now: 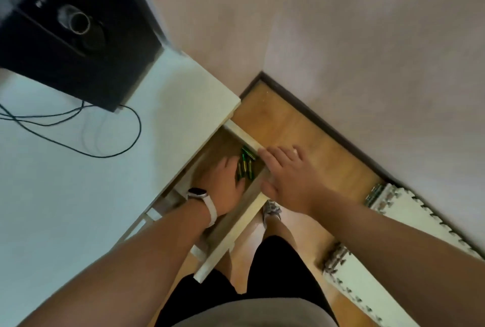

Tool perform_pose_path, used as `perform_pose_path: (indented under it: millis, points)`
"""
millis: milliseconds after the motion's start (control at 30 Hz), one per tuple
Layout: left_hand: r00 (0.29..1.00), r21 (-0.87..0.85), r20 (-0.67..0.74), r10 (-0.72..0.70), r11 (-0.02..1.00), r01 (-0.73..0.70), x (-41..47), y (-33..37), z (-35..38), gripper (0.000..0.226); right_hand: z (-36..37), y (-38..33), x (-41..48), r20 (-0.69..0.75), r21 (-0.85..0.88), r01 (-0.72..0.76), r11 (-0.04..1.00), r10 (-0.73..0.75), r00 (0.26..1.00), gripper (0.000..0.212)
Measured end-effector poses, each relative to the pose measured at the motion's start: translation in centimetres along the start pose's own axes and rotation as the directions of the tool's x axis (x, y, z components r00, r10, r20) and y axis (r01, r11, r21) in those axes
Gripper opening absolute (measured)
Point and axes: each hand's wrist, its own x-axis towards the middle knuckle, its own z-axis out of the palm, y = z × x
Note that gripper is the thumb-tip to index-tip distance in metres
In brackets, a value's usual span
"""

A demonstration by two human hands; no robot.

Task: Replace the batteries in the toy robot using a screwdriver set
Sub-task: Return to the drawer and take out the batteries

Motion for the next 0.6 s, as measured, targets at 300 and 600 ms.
perform_pose_path:
  millis: [300, 600]
  points:
    - [0.999, -0.093, -0.022, -0.032, 0.995, 0.03, 3.3, -1.5, 2.8, 0.053, 1.6, -0.3, 0.2, -0.071, -0.039, -0.062, 0.997, 0.059, 0.996, 0.057]
    - [0.999, -0.079, 0.024, 0.04, 0.996, -0.038, 3.8, -1.9, 3.4, 0.049, 1.5, -0.5, 0.3, -0.052, -0.063, -0.092, 0.994, 0.089, 0.995, 0.058]
